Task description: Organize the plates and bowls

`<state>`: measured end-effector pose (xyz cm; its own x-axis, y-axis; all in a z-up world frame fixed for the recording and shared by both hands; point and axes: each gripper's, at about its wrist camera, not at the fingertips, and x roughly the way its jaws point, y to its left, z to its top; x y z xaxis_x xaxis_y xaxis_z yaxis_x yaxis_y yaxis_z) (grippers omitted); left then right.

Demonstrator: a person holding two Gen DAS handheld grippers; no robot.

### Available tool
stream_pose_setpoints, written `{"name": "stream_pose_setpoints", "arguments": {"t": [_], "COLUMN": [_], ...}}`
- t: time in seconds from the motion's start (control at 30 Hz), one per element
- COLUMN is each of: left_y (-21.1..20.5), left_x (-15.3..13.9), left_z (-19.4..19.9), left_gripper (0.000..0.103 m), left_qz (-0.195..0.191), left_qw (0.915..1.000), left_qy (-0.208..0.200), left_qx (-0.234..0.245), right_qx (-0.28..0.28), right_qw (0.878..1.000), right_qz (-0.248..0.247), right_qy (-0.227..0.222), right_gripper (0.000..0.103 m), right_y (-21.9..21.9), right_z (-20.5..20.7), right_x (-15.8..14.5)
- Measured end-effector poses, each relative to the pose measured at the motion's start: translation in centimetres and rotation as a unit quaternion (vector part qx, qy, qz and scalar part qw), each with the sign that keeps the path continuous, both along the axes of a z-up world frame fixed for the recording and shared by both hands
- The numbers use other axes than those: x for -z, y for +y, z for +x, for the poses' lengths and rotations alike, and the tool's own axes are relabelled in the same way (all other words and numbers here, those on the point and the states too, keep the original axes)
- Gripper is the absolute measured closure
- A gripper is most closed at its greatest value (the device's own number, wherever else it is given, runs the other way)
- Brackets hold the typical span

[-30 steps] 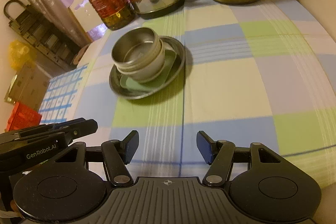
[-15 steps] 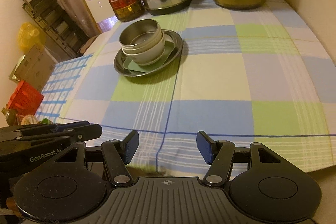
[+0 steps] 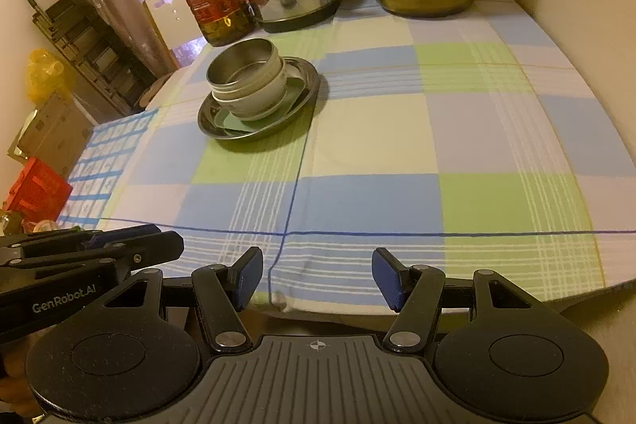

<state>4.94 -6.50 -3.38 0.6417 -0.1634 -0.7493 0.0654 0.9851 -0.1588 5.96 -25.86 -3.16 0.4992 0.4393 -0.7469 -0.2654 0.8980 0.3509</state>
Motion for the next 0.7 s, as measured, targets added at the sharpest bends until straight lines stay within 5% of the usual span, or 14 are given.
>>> {"name": "stream_pose_setpoints", "arguments": {"t": [0.7], "left_y": [0.26], "left_x": [-0.10], "left_z": [-0.40], "left_gripper": [0.084], "left_qz": [-0.001], "left_qw": [1.0000], "left_qy": [0.001], "left_qx": [0.000], "right_qx": [-0.001], "right_qw": [1.000], "right_qz": [0.003], "right_qy": [-0.001], "right_gripper": [0.042], "right_y": [0.13], "right_z": [-0.27], "right_x": [0.01]}}
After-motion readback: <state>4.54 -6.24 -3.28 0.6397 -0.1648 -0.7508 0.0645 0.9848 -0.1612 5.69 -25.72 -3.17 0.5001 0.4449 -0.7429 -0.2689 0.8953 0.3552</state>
